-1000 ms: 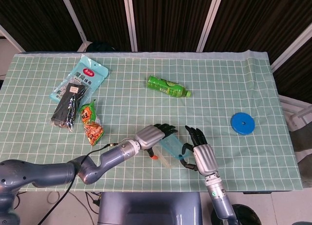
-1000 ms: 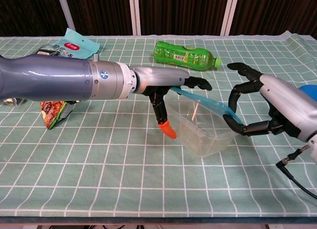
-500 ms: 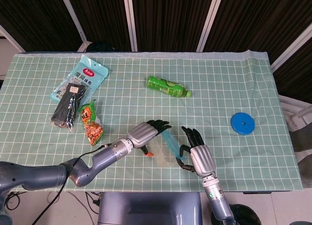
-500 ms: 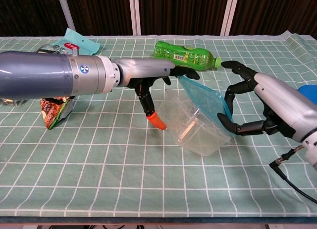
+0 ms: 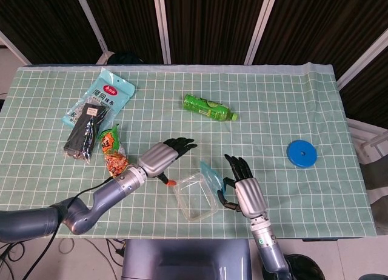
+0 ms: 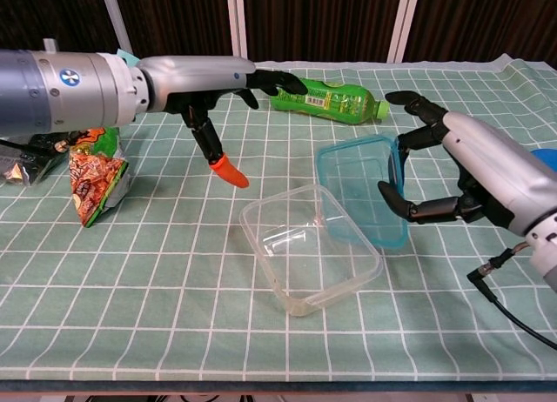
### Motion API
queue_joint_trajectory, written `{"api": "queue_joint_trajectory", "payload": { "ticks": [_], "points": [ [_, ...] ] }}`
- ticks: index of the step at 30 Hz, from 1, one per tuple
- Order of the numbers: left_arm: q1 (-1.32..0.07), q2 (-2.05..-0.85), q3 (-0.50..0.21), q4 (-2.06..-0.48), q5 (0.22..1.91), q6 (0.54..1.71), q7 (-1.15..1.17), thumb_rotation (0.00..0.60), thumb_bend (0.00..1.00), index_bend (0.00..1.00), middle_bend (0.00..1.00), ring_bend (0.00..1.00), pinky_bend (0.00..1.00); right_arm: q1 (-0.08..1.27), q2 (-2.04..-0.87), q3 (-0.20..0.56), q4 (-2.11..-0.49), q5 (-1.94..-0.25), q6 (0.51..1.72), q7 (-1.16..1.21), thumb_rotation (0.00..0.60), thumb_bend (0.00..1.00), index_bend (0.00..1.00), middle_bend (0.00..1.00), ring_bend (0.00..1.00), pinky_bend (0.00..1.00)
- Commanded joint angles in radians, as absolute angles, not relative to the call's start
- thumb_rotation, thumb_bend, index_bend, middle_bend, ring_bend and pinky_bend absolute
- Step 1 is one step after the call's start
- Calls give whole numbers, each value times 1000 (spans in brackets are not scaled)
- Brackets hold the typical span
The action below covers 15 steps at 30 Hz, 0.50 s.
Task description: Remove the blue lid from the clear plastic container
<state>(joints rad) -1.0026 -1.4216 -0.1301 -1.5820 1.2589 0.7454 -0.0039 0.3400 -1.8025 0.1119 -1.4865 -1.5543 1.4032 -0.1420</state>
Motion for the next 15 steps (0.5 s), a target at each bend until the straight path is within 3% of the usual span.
{"api": "queue_joint_trajectory", "payload": {
  "ticks": [1, 9, 10, 14, 15],
  "points": [
    [-979, -1389, -123, -1612, 1273, 772, -8, 600, 0, 0, 0, 0, 126, 351, -1802, 139, -1493, -1539, 1396, -160, 600, 522, 643, 57, 0, 0],
    [-914, -1298, -111, -1681, 1295, 850, -16, 600, 0, 0, 0, 0, 123, 390, -1750, 263, -1507, -1431, 1350, -247, 600, 522, 614, 53, 0, 0],
    [-905, -1287, -109, -1688, 1296, 860, -17, 600, 0, 0, 0, 0, 123, 394, -1743, 280, -1512, -1407, 1341, -266, 600, 522, 555, 37, 0, 0],
    [-872, -1251, -103, -1714, 1294, 893, -19, 600, 0, 0, 0, 0, 122, 406, -1705, 343, -1555, -1272, 1301, -421, 600, 480, 42, 0, 0, 0],
    [-864, -1242, -101, -1720, 1293, 901, -19, 600, 0, 0, 0, 0, 120, 407, -1694, 357, -1573, -1228, 1293, -470, 600, 459, 5, 0, 0, 0]
  ]
}}
